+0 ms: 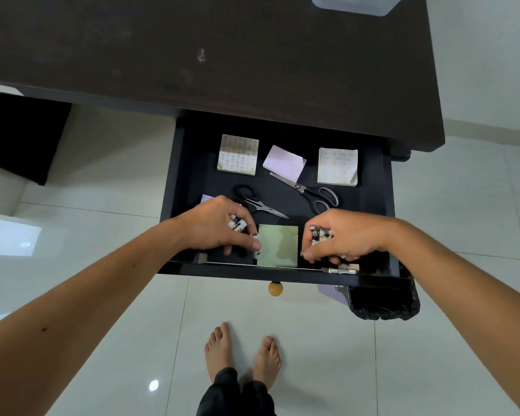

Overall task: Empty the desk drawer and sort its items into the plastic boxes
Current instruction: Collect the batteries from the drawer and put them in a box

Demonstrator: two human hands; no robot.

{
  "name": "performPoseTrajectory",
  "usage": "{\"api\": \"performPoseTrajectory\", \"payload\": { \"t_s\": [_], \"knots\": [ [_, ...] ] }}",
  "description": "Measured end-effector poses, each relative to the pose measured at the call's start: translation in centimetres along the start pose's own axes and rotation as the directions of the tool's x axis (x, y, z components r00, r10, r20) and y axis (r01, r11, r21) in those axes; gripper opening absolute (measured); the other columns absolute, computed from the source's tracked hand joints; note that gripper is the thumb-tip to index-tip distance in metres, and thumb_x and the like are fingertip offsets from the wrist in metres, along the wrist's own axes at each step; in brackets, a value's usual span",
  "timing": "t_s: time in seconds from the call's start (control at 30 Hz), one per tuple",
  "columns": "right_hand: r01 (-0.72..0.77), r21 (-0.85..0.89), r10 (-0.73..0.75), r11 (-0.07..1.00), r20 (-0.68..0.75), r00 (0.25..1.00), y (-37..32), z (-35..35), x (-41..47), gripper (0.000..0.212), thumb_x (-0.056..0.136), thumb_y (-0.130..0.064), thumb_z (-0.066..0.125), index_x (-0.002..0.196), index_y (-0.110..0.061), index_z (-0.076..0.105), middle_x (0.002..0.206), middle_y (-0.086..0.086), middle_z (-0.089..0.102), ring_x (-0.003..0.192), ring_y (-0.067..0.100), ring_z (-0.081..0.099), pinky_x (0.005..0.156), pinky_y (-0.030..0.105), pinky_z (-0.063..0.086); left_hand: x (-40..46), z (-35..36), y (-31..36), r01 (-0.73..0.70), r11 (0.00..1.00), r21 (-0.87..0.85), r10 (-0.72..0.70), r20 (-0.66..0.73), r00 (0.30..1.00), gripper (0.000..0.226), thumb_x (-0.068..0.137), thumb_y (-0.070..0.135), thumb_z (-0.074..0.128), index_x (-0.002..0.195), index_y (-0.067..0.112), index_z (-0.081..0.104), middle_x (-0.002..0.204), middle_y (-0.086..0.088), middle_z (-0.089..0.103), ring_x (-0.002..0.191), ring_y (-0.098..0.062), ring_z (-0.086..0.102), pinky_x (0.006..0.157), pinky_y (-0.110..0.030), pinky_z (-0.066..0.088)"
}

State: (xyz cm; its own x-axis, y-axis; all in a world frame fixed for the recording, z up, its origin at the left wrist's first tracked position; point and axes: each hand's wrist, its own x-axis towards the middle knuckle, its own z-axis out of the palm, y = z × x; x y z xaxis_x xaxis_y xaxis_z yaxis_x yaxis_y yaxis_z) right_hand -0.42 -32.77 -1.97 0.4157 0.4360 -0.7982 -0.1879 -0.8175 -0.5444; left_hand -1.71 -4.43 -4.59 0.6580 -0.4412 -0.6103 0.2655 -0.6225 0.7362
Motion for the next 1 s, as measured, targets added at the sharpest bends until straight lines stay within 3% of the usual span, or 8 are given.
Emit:
{"api": "performPoseTrajectory", "payload": {
  "t_s": [0.1, 0.2, 0.3, 0.47, 0.6, 0.7, 0.83, 1.0],
  "knots": [
    [0.102, 0.231, -0.089, 0.968, -0.066, 0.994, -0.5, -0.4, -0.9, 0.014, 0.099, -0.020, 0.072, 0.113, -0.020, 0.074, 0.094, 0.015, 0.076, 0.060, 0.023, 0.053, 0.042, 0.025, 0.036, -0.9, -1.1, 0.8, -0.030, 0.989, -0.147, 0.019, -0.078, 0.997, 0.027, 0.082, 0.028, 0.089, 0.093, 0.013, 0.070, 0.078, -0.009, 0.078, 0.053, -0.016, 0.061, 0.048, -0.024, 0.043],
    [0.199, 0.417, -0.139, 0.887, -0.170, 0.976, -1.0, -0.7, -1.5, 0.026, 0.102, -0.013, 0.065, 0.122, -0.025, 0.075, 0.086, 0.013, 0.067, 0.054, 0.016, 0.049, 0.038, 0.021, 0.031, -1.9, -2.6, 1.5, -0.064, 0.937, -0.343, 0.009, -0.160, 0.987, 0.024, 0.090, 0.018, 0.081, 0.097, 0.004, 0.064, 0.061, -0.003, 0.066, 0.050, -0.013, 0.056, 0.042, -0.020, 0.035],
    [0.266, 0.570, -0.130, 0.777, -0.268, 0.955, -1.2, -1.2, -2.0, 0.022, 0.103, -0.010, 0.061, 0.116, -0.017, 0.076, 0.079, 0.008, 0.056, 0.054, 0.015, 0.048, 0.034, 0.019, 0.024, -2.8, -4.2, 1.5, -0.143, 0.841, -0.522, 0.022, -0.231, 0.973, 0.022, 0.091, 0.019, 0.076, 0.104, 0.005, 0.067, 0.070, -0.004, 0.065, 0.052, -0.014, 0.052, 0.039, -0.018, 0.030],
    [0.354, 0.712, -0.088, 0.607, -0.383, 0.920, -1.5, -2.1, -2.9, 0.018, 0.091, -0.020, 0.065, 0.101, -0.009, 0.075, 0.077, 0.007, 0.057, 0.054, 0.014, 0.052, 0.031, 0.016, 0.026, -3.7, -6.1, 1.1, -0.178, 0.732, -0.658, -0.022, -0.284, 0.959, 0.038, 0.084, 0.036, 0.078, 0.115, 0.015, 0.075, 0.075, 0.003, 0.058, 0.056, -0.011, 0.048, 0.038, -0.016, 0.027],
    [0.415, 0.764, -0.080, 0.494, -0.436, 0.897, -1.9, -2.5, -3.3, 0.014, 0.090, -0.020, 0.065, 0.098, -0.009, 0.065, 0.077, 0.005, 0.058, 0.054, 0.011, 0.051, 0.033, 0.014, 0.027, -3.8, -6.2, 1.4, -0.195, 0.652, -0.733, -0.057, -0.304, 0.951, 0.029, 0.087, 0.041, 0.070, 0.102, 0.016, 0.071, 0.072, 0.004, 0.054, 0.056, -0.009, 0.050, 0.037, -0.014, 0.030],
    [0.420, 0.776, -0.056, 0.470, -0.449, 0.892, -2.3, -2.8, -3.7, 0.008, 0.088, -0.011, 0.067, 0.095, -0.012, 0.063, 0.075, 0.004, 0.058, 0.054, 0.010, 0.050, 0.035, 0.014, 0.026, -4.1, -6.1, 1.9, -0.194, 0.583, -0.789, -0.068, -0.285, 0.956, 0.015, 0.089, 0.030, 0.071, 0.086, 0.018, 0.063, 0.073, 0.002, 0.053, 0.058, -0.009, 0.050, 0.036, -0.014, 0.029],
    [0.349, 0.826, 0.016, 0.443, -0.397, 0.918, -3.6, -3.7, -4.7, 0.010, 0.087, -0.012, 0.067, 0.096, -0.014, 0.069, 0.078, 0.005, 0.060, 0.054, 0.010, 0.053, 0.032, 0.013, 0.030, -4.6, -6.6, 3.1, -0.168, 0.549, -0.819, -0.086, -0.255, 0.963, 0.012, 0.095, 0.022, 0.069, 0.086, 0.016, 0.065, 0.078, 0.000, 0.061, 0.062, -0.010, 0.062, 0.039, -0.015, 0.040],
    [0.262, 0.834, 0.082, 0.485, -0.342, 0.936, -6.2, -5.1, -6.1, 0.025, 0.083, -0.019, 0.070, 0.106, -0.012, 0.074, 0.078, 0.004, 0.066, 0.057, 0.010, 0.061, 0.037, 0.012, 0.043, -5.0, -8.3, 4.7, -0.170, 0.460, -0.871, -0.100, -0.241, 0.965, 0.013, 0.096, 0.018, 0.069, 0.106, 0.013, 0.076, 0.091, -0.003, 0.076, 0.075, -0.016, 0.076, 0.066, -0.025, 0.063]
  ]
}}
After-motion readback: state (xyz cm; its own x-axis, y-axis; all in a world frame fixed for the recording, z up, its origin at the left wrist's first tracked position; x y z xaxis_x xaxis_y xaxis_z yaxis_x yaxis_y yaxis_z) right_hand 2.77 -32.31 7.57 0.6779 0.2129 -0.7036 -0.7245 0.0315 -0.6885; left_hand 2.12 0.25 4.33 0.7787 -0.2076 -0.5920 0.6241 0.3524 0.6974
